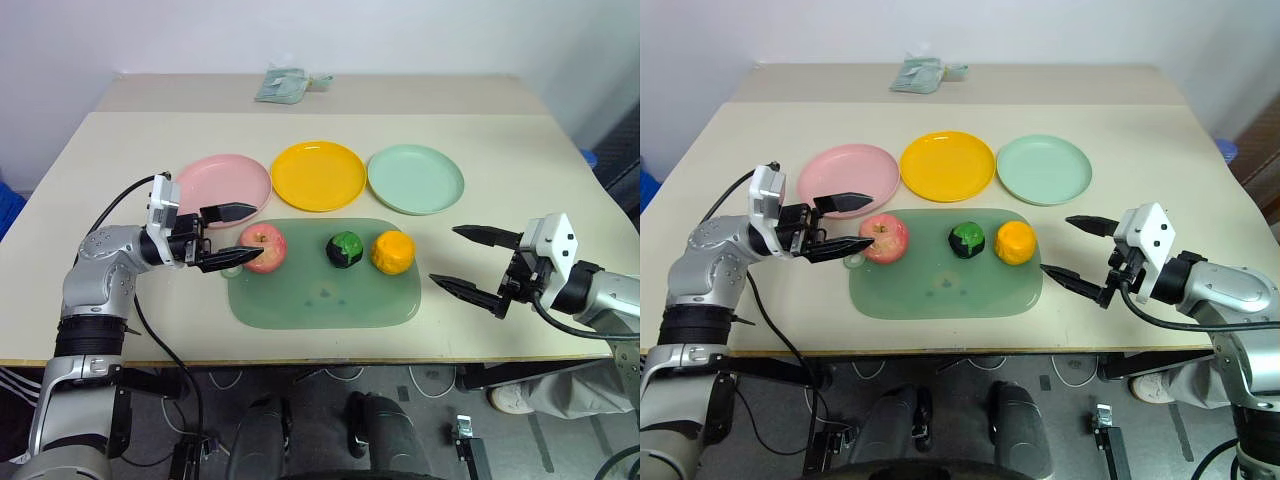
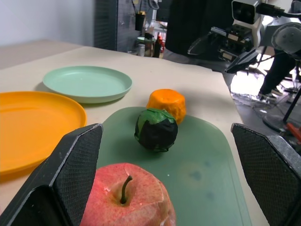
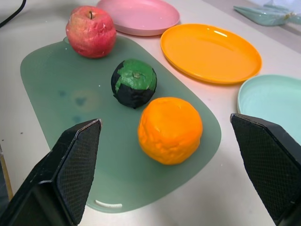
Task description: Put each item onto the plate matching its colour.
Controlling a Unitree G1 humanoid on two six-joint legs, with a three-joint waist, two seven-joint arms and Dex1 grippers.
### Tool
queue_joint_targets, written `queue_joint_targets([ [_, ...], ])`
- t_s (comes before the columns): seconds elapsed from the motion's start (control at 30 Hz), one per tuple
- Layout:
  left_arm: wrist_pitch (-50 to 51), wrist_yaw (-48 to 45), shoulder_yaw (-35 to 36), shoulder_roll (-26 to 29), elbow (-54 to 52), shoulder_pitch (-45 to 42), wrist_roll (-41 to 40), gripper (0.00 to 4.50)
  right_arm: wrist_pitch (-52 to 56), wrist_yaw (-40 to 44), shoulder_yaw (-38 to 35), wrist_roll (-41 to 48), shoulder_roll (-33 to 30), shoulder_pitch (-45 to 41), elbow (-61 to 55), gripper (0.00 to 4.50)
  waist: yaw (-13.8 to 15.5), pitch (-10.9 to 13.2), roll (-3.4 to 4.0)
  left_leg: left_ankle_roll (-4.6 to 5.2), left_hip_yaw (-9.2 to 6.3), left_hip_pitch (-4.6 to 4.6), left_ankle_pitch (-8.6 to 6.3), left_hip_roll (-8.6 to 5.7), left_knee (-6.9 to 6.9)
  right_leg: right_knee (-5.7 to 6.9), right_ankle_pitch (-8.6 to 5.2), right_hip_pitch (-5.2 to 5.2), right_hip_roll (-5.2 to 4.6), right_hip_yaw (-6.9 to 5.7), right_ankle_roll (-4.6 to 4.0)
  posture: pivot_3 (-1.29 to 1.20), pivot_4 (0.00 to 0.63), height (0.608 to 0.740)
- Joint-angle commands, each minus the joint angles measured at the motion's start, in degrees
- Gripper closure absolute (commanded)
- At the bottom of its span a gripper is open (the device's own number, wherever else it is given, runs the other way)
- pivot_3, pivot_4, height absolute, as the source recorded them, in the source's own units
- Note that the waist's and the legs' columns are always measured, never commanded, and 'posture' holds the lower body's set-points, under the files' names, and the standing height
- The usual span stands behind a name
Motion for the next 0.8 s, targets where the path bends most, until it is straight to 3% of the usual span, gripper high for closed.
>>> queue_joint_targets([
  [0.03,1.2,-0.7,1.5,1.4,-1.7,0.8,-1.6,0.0,-0.8,-0.4,-0.5,0.6,0.3,-1.0,-1.3,0.02,0.0,0.0,0.0,0.0,0.0,0.0,0.0,0.0,0.0,0.0,0.0,0.0,0.0,0.0,0.0,0.0,0.15,0.74],
  [0.37,4.7,-4.1,3.0,5.1,0.5,-1.2,-3.7,0.0,1.8,-2.8,-0.4,3.7,0.9,-3.7,-4.1,0.02,0.0,0.0,0.0,0.0,0.0,-0.01,0.0,0.0,0.0,-0.01,-0.08,0.0,-0.01,0.0,-0.14,0.0,0.15,0.74],
  [0.57,2.6,-2.4,5.0,6.6,3.7,-1.3,-1.8,0.0,6.1,-6.5,4.0,6.6,3.1,-9.3,-8.1,0.02,-0.2,0.0,0.0,0.0,0.0,0.0,0.0,0.03,-0.01,0.01,-0.08,-0.02,0.02,0.0,-0.14,0.0,0.15,0.74],
  [0.8,2.0,1.0,3.1,5.0,4.4,-1.5,0.0,0.0,9.7,-5.0,5.4,11.0,1.7,-12.7,-10.9,0.02,0.2,0.0,-0.01,0.0,0.0,-0.05,0.0,-0.01,0.02,-0.04,-0.09,0.0,-0.07,0.0,-0.16,0.0,0.15,0.74],
])
